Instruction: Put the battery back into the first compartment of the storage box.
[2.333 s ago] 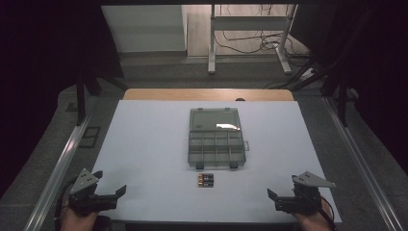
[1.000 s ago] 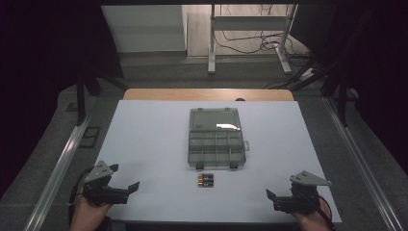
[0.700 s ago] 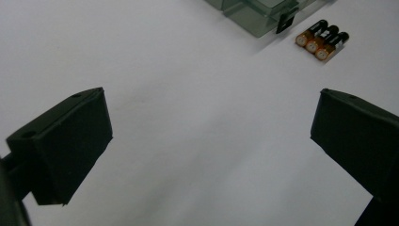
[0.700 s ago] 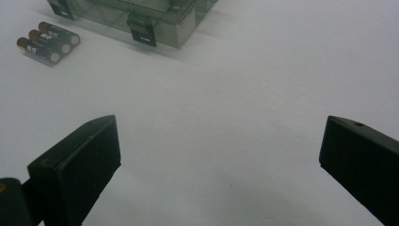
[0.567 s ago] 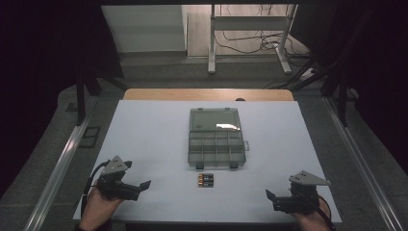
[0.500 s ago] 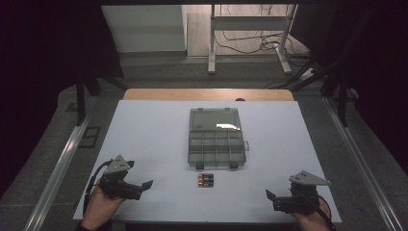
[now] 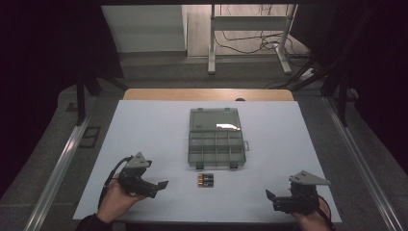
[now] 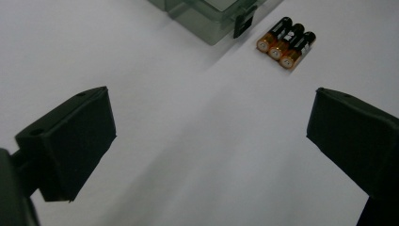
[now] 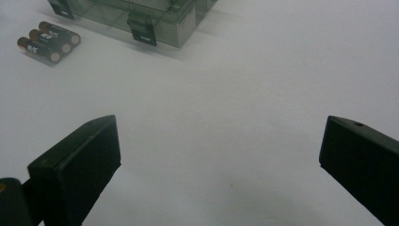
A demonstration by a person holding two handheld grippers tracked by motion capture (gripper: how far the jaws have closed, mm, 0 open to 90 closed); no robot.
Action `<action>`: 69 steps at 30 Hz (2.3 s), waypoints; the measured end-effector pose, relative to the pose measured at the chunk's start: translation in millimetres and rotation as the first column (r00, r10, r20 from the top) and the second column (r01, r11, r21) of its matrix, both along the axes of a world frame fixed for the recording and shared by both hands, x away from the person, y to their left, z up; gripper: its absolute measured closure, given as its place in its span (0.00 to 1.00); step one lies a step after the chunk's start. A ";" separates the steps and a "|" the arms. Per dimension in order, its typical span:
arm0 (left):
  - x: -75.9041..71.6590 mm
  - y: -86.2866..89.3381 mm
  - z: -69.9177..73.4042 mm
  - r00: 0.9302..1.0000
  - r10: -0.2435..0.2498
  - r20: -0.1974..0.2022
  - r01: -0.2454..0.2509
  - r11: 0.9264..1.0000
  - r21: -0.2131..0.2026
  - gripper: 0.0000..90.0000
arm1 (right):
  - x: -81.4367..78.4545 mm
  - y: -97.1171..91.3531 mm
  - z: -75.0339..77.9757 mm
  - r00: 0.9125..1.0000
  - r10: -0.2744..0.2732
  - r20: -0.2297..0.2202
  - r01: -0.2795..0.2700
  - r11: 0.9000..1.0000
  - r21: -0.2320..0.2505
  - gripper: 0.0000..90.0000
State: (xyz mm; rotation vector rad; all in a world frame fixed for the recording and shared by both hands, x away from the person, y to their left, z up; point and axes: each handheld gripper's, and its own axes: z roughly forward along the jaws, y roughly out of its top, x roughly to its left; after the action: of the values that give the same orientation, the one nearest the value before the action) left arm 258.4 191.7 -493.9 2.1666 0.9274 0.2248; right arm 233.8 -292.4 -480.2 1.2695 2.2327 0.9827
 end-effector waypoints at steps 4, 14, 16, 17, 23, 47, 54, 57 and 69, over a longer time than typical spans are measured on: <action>7.2 -13.3 1.7 0.999 -0.046 -0.001 0.046 0.999 0.001 0.06 | 0.5 0.0 -0.2 1.000 0.000 -0.004 0.000 1.000 0.000 0.00; 19.6 -41.9 2.8 0.992 -0.123 -0.026 0.123 0.992 -0.005 0.01 | 1.2 -0.2 -0.5 1.000 0.003 -0.012 -0.003 1.000 0.002 0.00; 21.7 -51.7 3.0 0.989 -0.148 -0.026 0.148 0.989 0.005 0.03 | 1.3 -0.2 -0.6 1.000 0.003 -0.014 -0.003 1.000 0.002 0.00; 21.7 -51.7 3.0 0.989 -0.148 -0.026 0.148 0.989 0.005 0.03 | 1.3 -0.2 -0.6 1.000 0.003 -0.014 -0.003 1.000 0.002 0.00; 24.9 -72.6 1.6 0.975 -0.219 -0.035 0.220 0.975 0.033 0.15 | 1.5 0.0 -0.7 1.000 0.005 -0.016 -0.005 1.000 0.000 0.00; 38.4 -133.3 -9.4 0.899 -0.429 -0.090 0.438 0.887 0.147 0.75 | 3.2 -0.2 -1.5 0.999 0.007 -0.032 -0.007 1.000 -0.001 0.00; 41.5 -139.3 -15.6 0.896 -0.433 -0.100 0.444 0.878 0.177 0.78 | 3.5 -0.1 -1.6 0.999 0.007 -0.036 -0.007 1.000 -0.001 0.00; 41.5 -139.7 -17.2 0.894 -0.435 -0.104 0.447 0.875 0.186 0.79 | 3.8 -0.1 -1.8 0.999 0.009 -0.039 -0.009 1.000 0.000 0.00; 36.4 -145.8 -21.5 0.882 -0.458 -0.114 0.471 0.847 0.246 0.86 | 4.2 0.1 -2.0 0.999 0.011 -0.045 -0.012 1.000 -0.001 0.00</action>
State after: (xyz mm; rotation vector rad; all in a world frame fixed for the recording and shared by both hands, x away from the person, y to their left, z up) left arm 294.8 45.9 -515.4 2.5858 0.3829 0.0553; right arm 238.0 -292.3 -482.2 1.2917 2.2764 0.9657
